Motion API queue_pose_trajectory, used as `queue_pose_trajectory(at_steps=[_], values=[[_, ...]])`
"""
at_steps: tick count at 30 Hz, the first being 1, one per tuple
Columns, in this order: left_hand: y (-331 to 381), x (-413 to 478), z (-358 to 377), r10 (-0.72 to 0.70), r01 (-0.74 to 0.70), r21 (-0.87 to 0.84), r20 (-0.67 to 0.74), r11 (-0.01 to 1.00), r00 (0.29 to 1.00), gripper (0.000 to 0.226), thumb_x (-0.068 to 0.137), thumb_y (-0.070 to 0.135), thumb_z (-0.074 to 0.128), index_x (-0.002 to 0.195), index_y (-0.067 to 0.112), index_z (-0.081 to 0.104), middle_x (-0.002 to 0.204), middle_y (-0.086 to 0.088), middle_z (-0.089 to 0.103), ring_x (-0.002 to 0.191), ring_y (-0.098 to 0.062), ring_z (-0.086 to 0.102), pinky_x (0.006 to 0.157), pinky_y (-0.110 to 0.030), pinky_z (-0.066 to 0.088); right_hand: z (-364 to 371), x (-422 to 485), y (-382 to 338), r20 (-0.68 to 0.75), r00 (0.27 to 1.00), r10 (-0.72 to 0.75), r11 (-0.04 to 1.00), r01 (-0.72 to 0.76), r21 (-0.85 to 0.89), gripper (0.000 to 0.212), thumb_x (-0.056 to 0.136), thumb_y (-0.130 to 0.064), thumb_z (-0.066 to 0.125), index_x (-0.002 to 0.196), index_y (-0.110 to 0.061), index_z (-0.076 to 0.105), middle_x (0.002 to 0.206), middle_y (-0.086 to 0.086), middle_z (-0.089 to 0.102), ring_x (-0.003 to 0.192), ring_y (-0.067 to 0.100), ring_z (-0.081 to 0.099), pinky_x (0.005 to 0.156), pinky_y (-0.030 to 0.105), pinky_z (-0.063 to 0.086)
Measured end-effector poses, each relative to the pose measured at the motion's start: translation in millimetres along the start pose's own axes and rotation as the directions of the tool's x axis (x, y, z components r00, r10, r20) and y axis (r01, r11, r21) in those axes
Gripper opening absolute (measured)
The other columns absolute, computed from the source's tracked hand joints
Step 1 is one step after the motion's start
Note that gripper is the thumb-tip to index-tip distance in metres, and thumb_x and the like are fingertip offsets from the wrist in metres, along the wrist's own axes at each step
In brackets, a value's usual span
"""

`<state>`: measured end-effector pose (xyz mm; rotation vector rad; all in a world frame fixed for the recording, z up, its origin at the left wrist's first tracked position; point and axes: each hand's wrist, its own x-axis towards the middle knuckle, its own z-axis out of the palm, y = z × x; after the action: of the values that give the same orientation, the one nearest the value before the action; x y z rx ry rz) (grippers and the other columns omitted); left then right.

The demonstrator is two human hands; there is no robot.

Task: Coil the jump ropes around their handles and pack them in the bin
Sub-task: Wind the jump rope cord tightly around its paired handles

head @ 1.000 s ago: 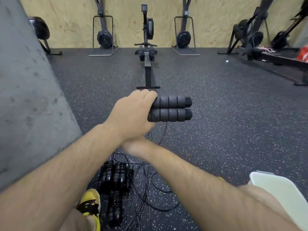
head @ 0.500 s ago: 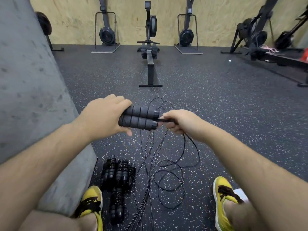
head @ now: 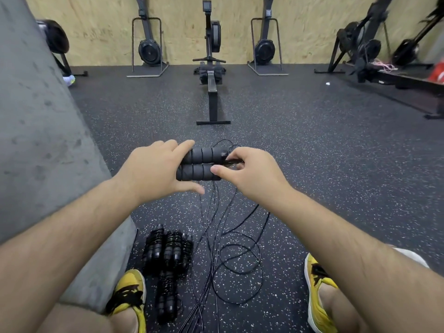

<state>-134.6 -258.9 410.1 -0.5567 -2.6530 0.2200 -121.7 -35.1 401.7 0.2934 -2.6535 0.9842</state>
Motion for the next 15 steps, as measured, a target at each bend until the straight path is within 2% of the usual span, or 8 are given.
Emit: queue_pose_trajectory(at_steps=[2, 5, 7, 10, 13, 15], values=[[4, -1, 5, 0.019, -0.019, -0.002, -0.040, 1.000, 0.999, 0.103, 0.068, 0.100, 0.026, 0.145, 0.033, 0.044, 0.100, 0.001, 0.063, 0.092, -0.027, 0.067, 0.061, -0.036, 0.051, -3, -2, -3, -0.038, 0.996, -0.076, 0.990, 0.071, -0.124, 0.029, 0.083, -0.051, 0.069, 0.095, -0.025, 0.068, 0.083, -0.008, 0.067, 0.084, 0.017, 0.061, 0.074, 0.031, 0.049], [8, 1, 7, 0.033, -0.036, -0.039, -0.069, 0.999, 0.997, 0.084, 0.073, 0.095, 0.025, 0.130, 0.040, 0.049, 0.089, 0.005, 0.058, 0.086, -0.025, 0.065, 0.058, -0.033, 0.049, -13, -7, -6, 0.005, 0.969, -0.245, 0.925, 0.235, -0.298, 0.024, 0.090, -0.045, 0.058, 0.097, -0.024, 0.065, 0.090, -0.005, 0.066, 0.088, 0.021, 0.061, 0.075, 0.034, 0.049], [7, 2, 6, 0.050, -0.054, -0.053, -0.065, 0.997, 0.997, 0.079, 0.072, 0.095, 0.026, 0.123, 0.041, 0.051, 0.086, 0.007, 0.055, 0.086, -0.023, 0.064, 0.058, -0.032, 0.049, -27, -6, -4, 0.099, 0.943, -0.317, 0.888, 0.332, -0.318, 0.021, 0.092, -0.038, 0.053, 0.102, -0.025, 0.066, 0.089, -0.008, 0.064, 0.087, 0.019, 0.059, 0.074, 0.033, 0.047], [7, 1, 5, 0.114, -0.117, -0.112, -0.030, 0.987, 0.993, 0.081, 0.069, 0.098, 0.025, 0.126, 0.045, 0.050, 0.087, 0.012, 0.054, 0.089, -0.019, 0.062, 0.062, -0.032, 0.051, -50, 2, 5, 0.181, 0.909, -0.374, 0.878, 0.410, -0.246, 0.019, 0.095, -0.027, 0.054, 0.107, -0.027, 0.070, 0.088, -0.016, 0.057, 0.081, 0.007, 0.050, 0.073, 0.026, 0.037], [12, 0, 1, 0.219, -0.229, -0.241, -0.068, 0.943, 0.973, 0.074, 0.073, 0.092, 0.039, 0.127, 0.043, 0.053, 0.087, 0.014, 0.055, 0.088, -0.016, 0.061, 0.066, -0.031, 0.050, -62, 16, 17, 0.147, 0.878, -0.456, 0.875, 0.472, -0.108, 0.014, 0.096, -0.020, 0.060, 0.104, -0.023, 0.072, 0.089, -0.017, 0.059, 0.081, -0.001, 0.050, 0.075, 0.023, 0.040], [18, -1, -4, 0.259, -0.283, -0.360, -0.114, 0.889, 0.959, 0.069, 0.077, 0.086, 0.048, 0.127, 0.039, 0.055, 0.085, 0.013, 0.055, 0.084, -0.014, 0.058, 0.069, -0.032, 0.048, -58, 24, 27, 0.099, 0.895, -0.436, 0.899, 0.437, 0.013, 0.015, 0.097, -0.016, 0.060, 0.101, -0.020, 0.073, 0.087, -0.018, 0.059, 0.083, -0.003, 0.053, 0.077, 0.016, 0.040]])
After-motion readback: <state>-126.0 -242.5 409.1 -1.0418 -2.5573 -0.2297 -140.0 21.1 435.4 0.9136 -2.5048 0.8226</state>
